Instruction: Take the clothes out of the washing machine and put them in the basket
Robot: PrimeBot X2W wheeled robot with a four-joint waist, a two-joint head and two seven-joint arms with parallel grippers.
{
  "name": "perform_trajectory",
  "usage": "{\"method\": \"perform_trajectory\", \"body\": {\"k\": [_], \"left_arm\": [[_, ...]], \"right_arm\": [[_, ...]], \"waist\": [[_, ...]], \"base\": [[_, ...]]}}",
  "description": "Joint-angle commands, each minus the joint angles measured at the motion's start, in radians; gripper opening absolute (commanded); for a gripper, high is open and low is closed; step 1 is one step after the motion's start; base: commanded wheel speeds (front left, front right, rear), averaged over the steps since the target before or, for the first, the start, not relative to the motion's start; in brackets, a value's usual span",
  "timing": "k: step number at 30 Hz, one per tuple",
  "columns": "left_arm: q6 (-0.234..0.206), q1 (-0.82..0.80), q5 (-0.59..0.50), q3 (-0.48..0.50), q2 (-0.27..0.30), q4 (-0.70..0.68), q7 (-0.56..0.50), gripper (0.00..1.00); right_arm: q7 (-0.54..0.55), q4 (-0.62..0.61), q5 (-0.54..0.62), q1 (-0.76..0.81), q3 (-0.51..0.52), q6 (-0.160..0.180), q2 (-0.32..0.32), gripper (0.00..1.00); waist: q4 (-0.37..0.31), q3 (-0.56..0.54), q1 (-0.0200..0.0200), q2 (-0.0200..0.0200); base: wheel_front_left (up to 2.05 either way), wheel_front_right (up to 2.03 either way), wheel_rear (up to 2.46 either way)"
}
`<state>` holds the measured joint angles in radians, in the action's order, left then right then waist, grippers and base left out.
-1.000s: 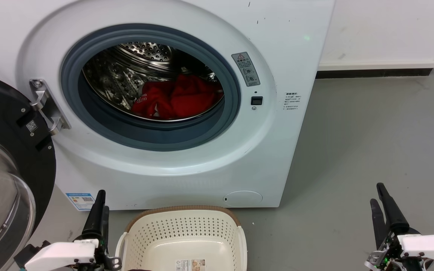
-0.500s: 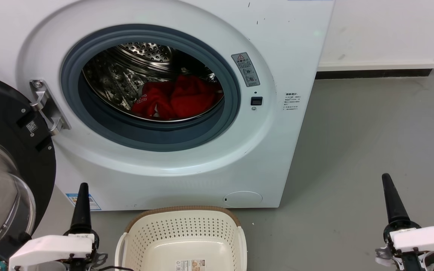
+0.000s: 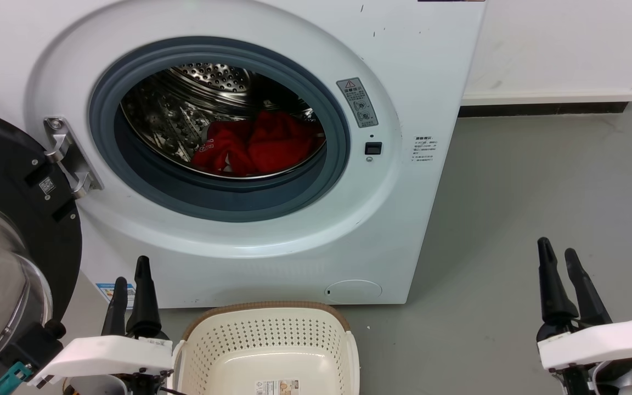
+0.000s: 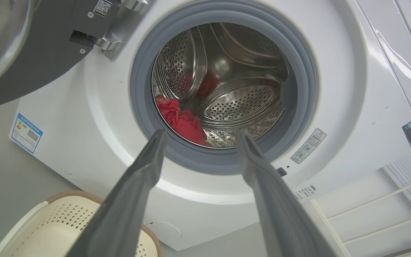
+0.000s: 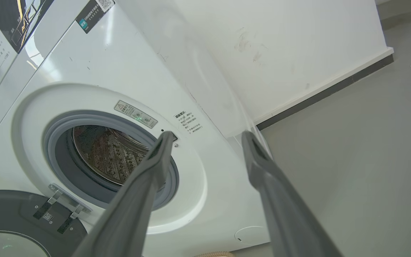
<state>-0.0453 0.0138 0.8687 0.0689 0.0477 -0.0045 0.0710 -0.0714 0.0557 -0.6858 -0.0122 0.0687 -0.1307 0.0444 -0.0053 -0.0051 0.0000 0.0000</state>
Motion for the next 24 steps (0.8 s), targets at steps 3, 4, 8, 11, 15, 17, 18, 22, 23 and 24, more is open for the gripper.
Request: {"method": "perform_trajectory", "body": {"k": [3, 4, 8, 11, 15, 17, 18, 22, 23, 24], "left_arm": [[0.007, 0.006, -0.069, -0.016, 0.002, -0.037, 0.018, 1.00], [0.008, 0.009, -0.088, -0.017, 0.002, -0.041, 0.022, 1.00], [-0.026, 0.008, -0.166, -0.019, 0.002, -0.063, 0.034, 1.00], [-0.047, 0.009, -0.241, -0.037, 0.004, -0.092, 0.043, 1.00], [-0.083, 0.017, -0.300, -0.066, 0.015, -0.125, 0.055, 1.00], [-0.100, 0.021, -0.328, -0.083, 0.027, -0.135, 0.060, 1.00], [-0.108, 0.023, -0.343, -0.093, 0.033, -0.139, 0.063, 1.00], [-0.138, 0.035, -0.390, -0.141, 0.058, -0.141, 0.074, 1.00], [-0.145, 0.039, -0.398, -0.151, 0.063, -0.135, 0.077, 1.00], [-0.151, 0.041, -0.407, -0.159, 0.066, -0.127, 0.079, 1.00]], "right_arm": [[-0.018, -0.041, 0.103, 0.007, -0.018, 0.000, 0.005, 1.00], [-0.021, -0.048, 0.121, 0.006, -0.020, 0.000, 0.005, 1.00], [-0.034, -0.068, 0.187, 0.012, -0.026, 0.000, 0.005, 1.00], [-0.042, -0.080, 0.235, 0.017, -0.032, 0.000, 0.005, 1.00], [-0.054, -0.091, 0.299, 0.024, -0.040, 0.000, 0.006, 1.00], [-0.060, -0.094, 0.329, 0.028, -0.047, 0.000, 0.006, 1.00], [-0.063, -0.095, 0.345, 0.029, -0.050, 0.000, 0.006, 1.00], [-0.073, -0.102, 0.400, 0.035, -0.061, 0.000, 0.006, 1.00], [-0.076, -0.103, 0.413, 0.037, -0.063, 0.000, 0.006, 1.00], [-0.080, -0.104, 0.426, 0.040, -0.064, 0.000, 0.006, 1.00]], "waist": [[0.000, -0.001, 0.0000, 0.0000], [0.000, -0.002, 0.0000, 0.0000], [-0.001, -0.003, 0.0000, 0.0000], [-0.002, -0.003, 0.0000, 0.0000], [-0.003, -0.004, 0.0000, 0.0000], [-0.004, -0.004, 0.0000, 0.0000], [-0.004, -0.004, 0.0000, 0.0000], [-0.005, -0.006, 0.0000, 0.0000], [-0.005, -0.007, 0.0000, 0.0000], [-0.006, -0.007, 0.0000, 0.0000]], "base": [[0.00, 0.00, 0.00], [0.00, 0.00, 0.00], [0.00, 0.00, 0.00], [0.00, 0.00, 0.00], [0.00, 0.00, 0.00], [0.00, 0.00, 0.00], [0.00, 0.00, 0.00], [0.00, 0.00, 0.00], [0.00, 0.00, 0.00], [0.00, 0.00, 0.00]]}}
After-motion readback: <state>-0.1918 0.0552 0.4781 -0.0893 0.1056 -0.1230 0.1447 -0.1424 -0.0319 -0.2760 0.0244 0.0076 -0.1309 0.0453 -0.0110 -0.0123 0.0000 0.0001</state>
